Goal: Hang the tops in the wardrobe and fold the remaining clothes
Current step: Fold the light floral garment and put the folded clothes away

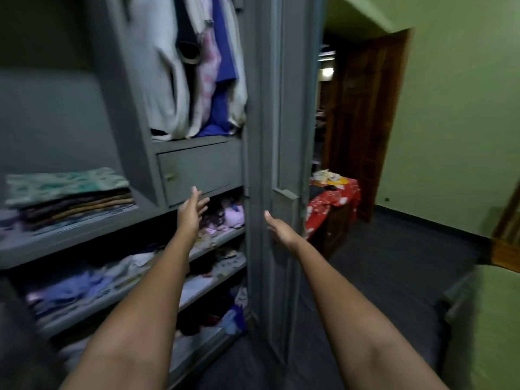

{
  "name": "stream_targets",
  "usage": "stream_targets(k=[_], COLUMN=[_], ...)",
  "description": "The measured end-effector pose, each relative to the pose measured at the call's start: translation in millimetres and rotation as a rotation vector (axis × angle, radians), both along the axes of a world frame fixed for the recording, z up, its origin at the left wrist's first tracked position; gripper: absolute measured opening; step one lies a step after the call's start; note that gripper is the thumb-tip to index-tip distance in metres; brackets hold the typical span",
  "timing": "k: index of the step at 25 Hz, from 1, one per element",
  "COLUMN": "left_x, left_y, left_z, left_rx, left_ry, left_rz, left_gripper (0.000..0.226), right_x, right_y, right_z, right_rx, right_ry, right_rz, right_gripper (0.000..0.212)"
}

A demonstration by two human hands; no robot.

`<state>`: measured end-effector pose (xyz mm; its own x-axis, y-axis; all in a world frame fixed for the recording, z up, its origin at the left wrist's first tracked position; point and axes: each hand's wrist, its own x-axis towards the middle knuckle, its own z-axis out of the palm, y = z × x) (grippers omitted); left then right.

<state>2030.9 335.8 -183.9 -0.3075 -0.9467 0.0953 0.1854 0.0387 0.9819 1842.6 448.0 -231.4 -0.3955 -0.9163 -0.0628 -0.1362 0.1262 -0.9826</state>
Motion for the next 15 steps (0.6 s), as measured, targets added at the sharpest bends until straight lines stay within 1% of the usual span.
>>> stream_targets(k=[1, 3, 4, 6, 7, 11, 15], left_x=[26.4, 69.4, 89.1, 118.8, 129.9, 144.4, 120.8], left_y=[-9.2, -20.7, -24.7, -29.9, -31.3, -26.5, -15.5], left_z=[-0.5, 3.1, 7.2, 13.6, 15.7, 14.1, 5.4], left_rx=[0.002, -0.003, -0.005, 0.003, 0.002, 0.012, 0.022], left_ry=[-0.011, -0.048, -0.061, -0.073, -0.082, -0.088, -0.070], left_rz=[0.067, 0.167, 0.216, 0.325, 0.363, 0.487, 0.600], left_gripper=[0.054, 0.057, 0.058, 0.061, 0.062, 0.066, 0.067], right_x=[13.6, 47.0, 56.9, 84.8, 93.9, 96.3, 79.2], right_y=[-30.0, -68.2, -90.0, -104.5, -114.9, -156.5, -170.2], right_z=[-1.4, 12.7, 18.5, 45.3, 53.7, 54.6, 45.4], right_rx=[-0.012, -0.053, -0.072, -0.081, -0.070, -0.020, 0.007], right_ry=[0.007, -0.015, -0.008, -0.016, -0.039, -0.035, 0.004], right_rz=[0.075, 0.114, 0.187, 0.307, 0.320, 0.471, 0.605], right_gripper=[0.069, 0.082, 0.081, 0.074, 0.074, 0.077, 0.080])
